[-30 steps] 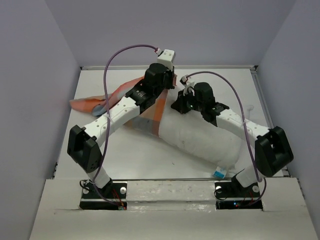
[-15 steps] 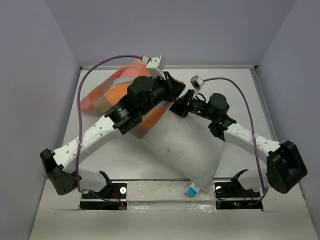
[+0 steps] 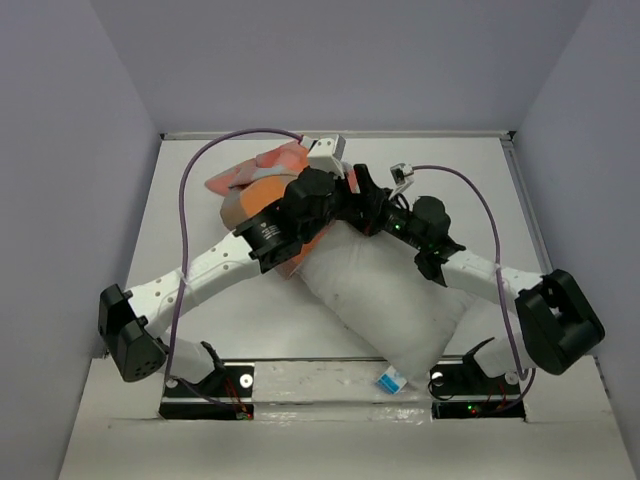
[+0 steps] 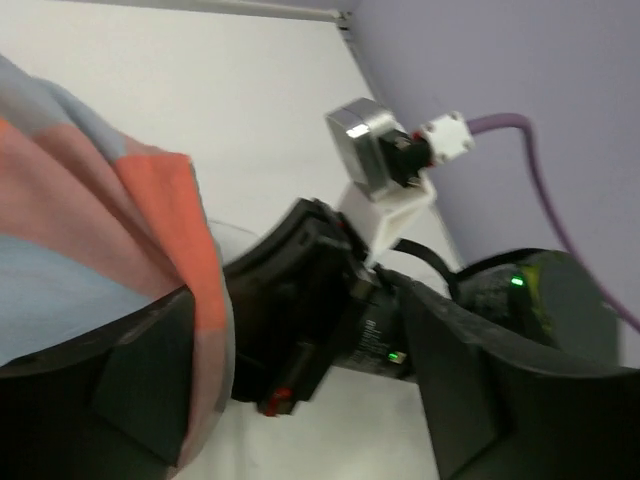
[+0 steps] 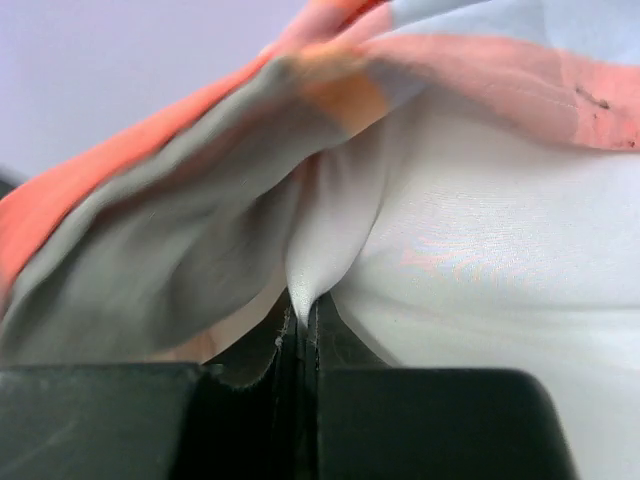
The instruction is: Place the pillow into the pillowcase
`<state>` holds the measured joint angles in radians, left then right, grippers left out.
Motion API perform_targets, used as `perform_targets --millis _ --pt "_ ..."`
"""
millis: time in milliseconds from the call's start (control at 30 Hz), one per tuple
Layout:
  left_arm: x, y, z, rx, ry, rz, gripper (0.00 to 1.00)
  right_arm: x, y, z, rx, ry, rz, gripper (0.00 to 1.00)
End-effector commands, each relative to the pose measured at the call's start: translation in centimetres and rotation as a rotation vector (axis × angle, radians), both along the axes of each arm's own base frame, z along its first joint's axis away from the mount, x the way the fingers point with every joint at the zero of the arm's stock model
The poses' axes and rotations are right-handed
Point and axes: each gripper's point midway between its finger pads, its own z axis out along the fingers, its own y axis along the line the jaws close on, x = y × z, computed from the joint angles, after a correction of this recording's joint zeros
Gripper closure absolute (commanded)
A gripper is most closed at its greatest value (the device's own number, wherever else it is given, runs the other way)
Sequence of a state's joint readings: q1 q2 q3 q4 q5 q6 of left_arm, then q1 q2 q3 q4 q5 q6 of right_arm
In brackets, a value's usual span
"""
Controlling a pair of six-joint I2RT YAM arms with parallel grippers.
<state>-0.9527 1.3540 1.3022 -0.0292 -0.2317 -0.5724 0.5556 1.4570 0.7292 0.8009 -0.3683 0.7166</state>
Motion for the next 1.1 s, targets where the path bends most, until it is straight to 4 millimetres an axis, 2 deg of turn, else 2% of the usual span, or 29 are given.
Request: perform_targets --millis 0,33,67,100,133,167,200,233,300,333,367,433,467,500,567,600,667,700,733,1000,1067 --pt "3.4 5.1 4.6 0.080 -0.136 0.190 0.05 1.3 -5.0 2.3 -0.074 -0.063 -0.177 1.00" --pt "3.8 6.7 4.3 0.093 -0.127 0.228 0.02 1.3 -5.9 1.9 -0.084 -0.055 -0.187 1.00" --pt "5.2 9.2 2.6 0.117 -0.108 0.284 0.02 1.1 -6.5 1.9 -0.095 -0.059 -0.174 1.00" --pt "4.8 11.8 3.8 0.079 -0.134 0.333 0.02 1.0 -7.3 1.6 -0.113 -0.045 -0.182 1.00" --pt "5.1 13.9 4.3 0.058 -0.153 0.392 0.02 1.6 -8.7 1.2 -0.133 -0.038 -0.216 1.00" --pt "6.3 17.7 4.0 0.056 -0.154 0.498 0.02 1.6 -9.4 0.9 -0.145 -0.031 -0.225 1.00" --pt "6.2 20.0 3.5 0.043 -0.154 0.542 0.02 1.5 -9.9 0.5 -0.155 -0.025 -0.227 1.00" --pt "6.6 21.8 3.3 0.026 -0.149 0.587 0.02 1.7 -10.8 0.7 -0.161 -0.034 -0.240 1.00" --pt "7.7 24.4 2.2 -0.007 -0.127 0.617 0.06 1.3 -11.1 0.4 -0.180 -0.032 -0.228 1.00" --pt "8.9 25.9 -0.2 -0.006 -0.087 0.615 0.10 1.2 -11.6 0.0 -0.202 -0.023 -0.232 1.00" --pt "9.5 26.4 -1.5 -0.018 -0.056 0.633 0.14 1.1 -11.8 -0.2 -0.219 -0.025 -0.241 1.00" --pt "10.8 26.7 -7.1 0.012 0.057 0.632 0.16 1.2 -12.7 -0.3 -0.254 -0.025 -0.281 1.00" --pt "11.6 26.6 -8.0 -0.014 0.058 0.633 0.18 1.0 -12.7 -0.1 -0.264 -0.041 -0.280 1.00" --pt "12.1 26.7 -11.5 0.009 0.129 0.643 0.18 1.1 -13.1 -0.1 -0.269 -0.045 -0.287 1.00" --pt "13.2 27.6 -13.4 -0.010 0.153 0.676 0.19 1.0 -13.3 -0.2 -0.282 -0.042 -0.295 1.00" --pt "13.8 27.5 -15.6 0.004 0.198 0.673 0.19 0.9 -13.3 0.3 -0.278 -0.054 -0.293 1.00" --pt "14.8 27.3 -16.8 0.008 0.225 0.658 0.19 0.8 -13.2 0.7 -0.276 -0.061 -0.288 1.00" --pt "15.5 26.7 -18.4 0.017 0.262 0.632 0.20 0.7 -13.1 0.8 -0.275 -0.062 -0.280 1.00" --pt "16.0 26.3 -19.1 0.019 0.279 0.616 0.20 0.8 -13.1 0.9 -0.272 -0.064 -0.281 1.00" --pt "19.2 25.4 -25.3 0.075 0.397 0.599 0.25 0.2 -12.2 1.2 -0.250 -0.062 -0.223 1.00" --pt "19.9 25.1 -26.1 0.068 0.402 0.591 0.33 0.2 -11.9 1.1 -0.243 -0.059 -0.206 1.00"
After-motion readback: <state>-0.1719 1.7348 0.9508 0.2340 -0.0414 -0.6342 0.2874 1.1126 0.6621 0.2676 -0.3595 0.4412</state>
